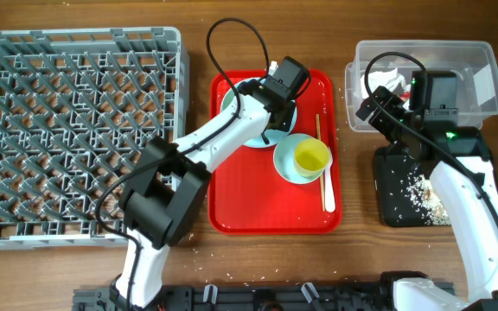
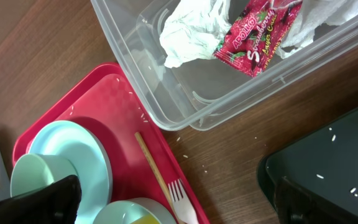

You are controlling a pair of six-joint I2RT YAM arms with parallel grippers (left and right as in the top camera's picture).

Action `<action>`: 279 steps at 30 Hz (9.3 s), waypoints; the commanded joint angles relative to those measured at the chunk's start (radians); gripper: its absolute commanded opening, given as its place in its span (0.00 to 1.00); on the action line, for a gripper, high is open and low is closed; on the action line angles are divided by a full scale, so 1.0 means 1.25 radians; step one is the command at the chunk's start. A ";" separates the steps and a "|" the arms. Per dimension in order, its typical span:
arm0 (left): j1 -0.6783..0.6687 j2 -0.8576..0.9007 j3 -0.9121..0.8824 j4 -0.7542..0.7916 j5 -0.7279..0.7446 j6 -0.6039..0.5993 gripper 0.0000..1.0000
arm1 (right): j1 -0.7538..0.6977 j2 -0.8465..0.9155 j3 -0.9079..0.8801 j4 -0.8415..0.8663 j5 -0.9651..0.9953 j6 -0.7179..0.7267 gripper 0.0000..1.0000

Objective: Sort waste into correct bins and load items into the dishwasher rack

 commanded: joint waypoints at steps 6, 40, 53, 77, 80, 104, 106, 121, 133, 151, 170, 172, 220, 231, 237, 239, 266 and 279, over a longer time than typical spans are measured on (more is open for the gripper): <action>0.155 -0.333 0.007 -0.090 0.218 -0.001 0.04 | -0.003 0.003 0.000 0.002 0.007 0.005 1.00; 0.985 -0.056 0.003 -0.061 1.218 -0.002 0.04 | -0.003 0.003 0.000 0.002 0.007 0.005 1.00; 1.083 -0.056 0.003 -0.096 1.005 0.001 0.04 | -0.003 0.003 0.000 0.002 0.007 0.005 1.00; 0.477 -0.186 0.003 -0.204 0.562 0.128 0.46 | -0.003 0.003 0.000 0.002 0.007 0.005 1.00; 0.246 -0.146 0.003 -0.139 0.354 0.127 0.61 | -0.003 0.003 0.000 0.002 0.007 0.005 1.00; -0.128 -0.190 0.003 -0.165 0.411 0.173 0.46 | -0.003 0.003 0.000 0.002 0.007 0.005 1.00; -0.166 -0.165 0.003 -0.164 0.367 0.173 0.46 | -0.003 0.003 0.000 0.002 0.007 0.005 1.00; -0.197 -0.042 0.002 -0.142 0.275 0.166 0.38 | -0.003 0.003 0.000 0.002 0.007 0.005 1.00; -0.199 -0.087 0.003 -0.151 0.275 0.099 0.04 | -0.003 0.003 0.000 0.002 0.007 0.005 1.00; 0.714 -0.353 0.002 -0.368 0.797 -0.040 0.04 | -0.003 0.003 0.000 0.002 0.007 0.005 1.00; 1.228 -0.352 -0.433 -0.183 1.154 0.023 0.04 | -0.003 0.003 0.000 0.002 0.007 0.005 1.00; 1.228 -0.350 -0.433 -0.144 1.177 0.023 0.05 | -0.003 0.003 0.000 0.002 0.007 0.005 1.00; 1.321 -0.366 -0.461 -0.136 0.775 -0.020 0.13 | -0.003 0.005 0.000 0.005 0.007 0.005 1.00; 1.128 -0.707 -0.462 -0.097 0.653 -0.068 0.04 | -0.003 0.005 0.000 0.005 0.007 0.005 1.00; 0.791 -0.616 -0.462 0.027 0.234 -0.134 0.04 | -0.003 0.005 0.000 0.005 0.007 0.005 1.00; 0.766 -0.581 -0.462 0.027 0.163 -0.134 0.04 | -0.003 0.005 0.000 0.005 0.007 0.005 1.00; 0.902 -0.645 -0.461 -0.109 0.130 -0.249 0.04 | -0.003 0.005 0.000 0.005 0.007 0.005 1.00; 0.928 -0.563 -0.465 -0.091 0.156 -0.175 0.04 | -0.003 0.005 0.000 0.005 0.007 0.005 1.00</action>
